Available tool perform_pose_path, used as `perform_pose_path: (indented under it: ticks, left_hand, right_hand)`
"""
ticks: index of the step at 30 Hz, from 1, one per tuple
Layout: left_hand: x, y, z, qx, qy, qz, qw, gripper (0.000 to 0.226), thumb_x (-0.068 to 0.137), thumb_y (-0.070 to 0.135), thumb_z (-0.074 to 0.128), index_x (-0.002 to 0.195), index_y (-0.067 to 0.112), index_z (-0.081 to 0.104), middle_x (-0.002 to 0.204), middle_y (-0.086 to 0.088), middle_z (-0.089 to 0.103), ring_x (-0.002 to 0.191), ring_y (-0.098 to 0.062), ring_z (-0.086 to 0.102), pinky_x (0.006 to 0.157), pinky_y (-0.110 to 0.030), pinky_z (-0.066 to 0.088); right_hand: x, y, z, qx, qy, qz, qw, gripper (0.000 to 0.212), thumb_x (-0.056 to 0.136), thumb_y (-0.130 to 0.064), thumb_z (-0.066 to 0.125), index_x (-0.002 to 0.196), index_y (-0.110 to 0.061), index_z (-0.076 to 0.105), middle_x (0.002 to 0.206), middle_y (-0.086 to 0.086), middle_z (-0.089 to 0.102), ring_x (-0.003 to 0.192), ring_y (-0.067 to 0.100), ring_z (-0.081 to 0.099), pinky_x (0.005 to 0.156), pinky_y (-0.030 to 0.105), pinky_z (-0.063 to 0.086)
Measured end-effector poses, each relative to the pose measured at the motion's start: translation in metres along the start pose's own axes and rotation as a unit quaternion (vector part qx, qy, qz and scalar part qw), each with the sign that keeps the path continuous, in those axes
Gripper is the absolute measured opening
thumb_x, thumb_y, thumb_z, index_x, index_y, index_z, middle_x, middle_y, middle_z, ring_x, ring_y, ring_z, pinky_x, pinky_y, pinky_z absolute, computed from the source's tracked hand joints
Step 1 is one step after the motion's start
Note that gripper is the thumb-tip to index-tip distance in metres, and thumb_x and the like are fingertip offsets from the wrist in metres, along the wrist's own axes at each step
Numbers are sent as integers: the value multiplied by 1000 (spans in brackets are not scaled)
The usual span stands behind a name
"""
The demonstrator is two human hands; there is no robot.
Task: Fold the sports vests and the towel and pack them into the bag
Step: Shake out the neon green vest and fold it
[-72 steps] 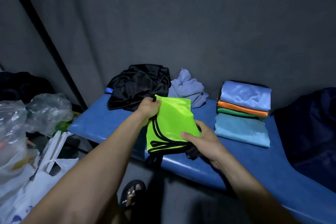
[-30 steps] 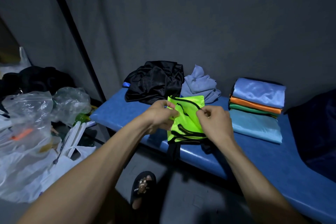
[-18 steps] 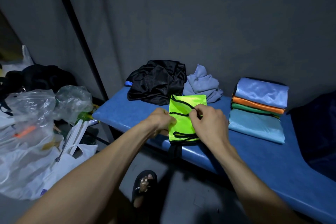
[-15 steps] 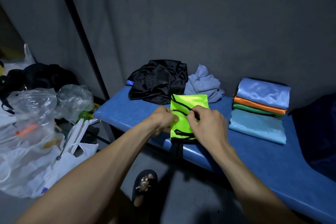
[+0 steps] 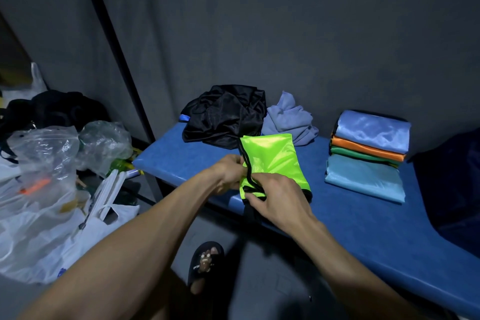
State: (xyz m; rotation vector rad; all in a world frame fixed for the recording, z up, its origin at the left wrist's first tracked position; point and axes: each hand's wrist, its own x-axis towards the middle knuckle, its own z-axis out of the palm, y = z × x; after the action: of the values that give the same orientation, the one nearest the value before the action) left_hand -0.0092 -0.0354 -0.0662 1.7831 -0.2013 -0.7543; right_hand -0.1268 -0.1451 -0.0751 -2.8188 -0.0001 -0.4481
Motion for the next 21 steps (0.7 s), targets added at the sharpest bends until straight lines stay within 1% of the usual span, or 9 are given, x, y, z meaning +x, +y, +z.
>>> perform_pose_path:
  ticks: [3, 7, 10, 13, 15, 17, 18, 19, 21]
  left_hand:
    - [3, -2, -4, -5, -12, 0, 1000, 20, 94, -7, 60, 87, 12, 57, 71, -3, 67, 63, -14, 66, 62, -28, 60]
    - [4, -1, -6, 5, -13, -5, 1000, 14, 91, -5, 67, 92, 7, 61, 79, -8, 70, 66, -16, 69, 63, -30, 61]
    - [5, -3, -2, 23, 17, 5, 1000, 16, 87, -6, 70, 91, 7, 61, 75, -7, 68, 59, -13, 67, 59, -27, 61]
    - [5, -3, -1, 13, 12, 6, 1000, 20, 85, -7, 73, 98, 4, 63, 77, -7, 69, 56, -10, 68, 58, -25, 60]
    - [7, -5, -2, 12, 13, 5, 1000, 23, 83, -4, 76, 103, 0, 66, 83, -11, 72, 61, -11, 70, 63, -28, 62]
    - [7, -6, -3, 17, 18, 1, 1000, 34, 82, 3, 81, 111, -4, 67, 93, -16, 74, 71, -17, 71, 70, -33, 63]
    - [7, -6, -3, 20, 19, -3, 1000, 36, 81, 6, 82, 112, -4, 66, 93, -16, 73, 72, -18, 70, 68, -33, 62]
    - [5, -5, -2, 24, 18, -2, 1000, 32, 82, 6, 82, 108, -1, 66, 88, -13, 71, 67, -17, 68, 63, -30, 60]
    - [3, -4, -2, 43, 26, 2, 999, 13, 85, 1, 75, 87, 6, 63, 70, -7, 63, 51, -10, 60, 50, -22, 52]
  right_hand:
    - [0, 2, -5, 51, 24, 38, 998, 42, 91, -48, 65, 121, -19, 68, 109, 3, 74, 103, 29, 65, 81, 39, 49]
    - [0, -2, -15, 59, 32, 100, 993, 60, 88, -62, 63, 127, -16, 68, 118, 5, 73, 111, 30, 64, 85, 38, 49]
    - [0, -6, -15, 25, -2, 117, 993, 47, 92, -52, 61, 119, -14, 69, 109, 8, 73, 104, 33, 65, 78, 39, 50]
    - [2, -2, -13, 7, 7, 127, 992, 26, 93, -33, 55, 94, -11, 69, 86, 12, 71, 85, 38, 64, 63, 40, 47]
    - [6, 1, -12, 21, 29, 149, 988, 22, 92, -27, 54, 86, -11, 68, 79, 13, 69, 78, 39, 62, 59, 41, 47]
    - [12, 2, -15, 63, 80, 167, 981, 21, 91, -27, 57, 84, -13, 70, 77, 11, 71, 75, 37, 62, 61, 43, 49]
    - [15, 1, -18, 75, 107, 169, 977, 20, 91, -28, 58, 84, -14, 71, 77, 10, 72, 75, 37, 63, 61, 42, 50]
    - [17, -2, -20, 75, 124, 165, 975, 20, 92, -29, 59, 86, -15, 72, 78, 10, 73, 75, 37, 63, 61, 42, 49]
    - [19, -10, -19, 44, 125, 138, 982, 22, 94, -32, 58, 90, -16, 73, 81, 11, 73, 77, 40, 64, 60, 39, 45]
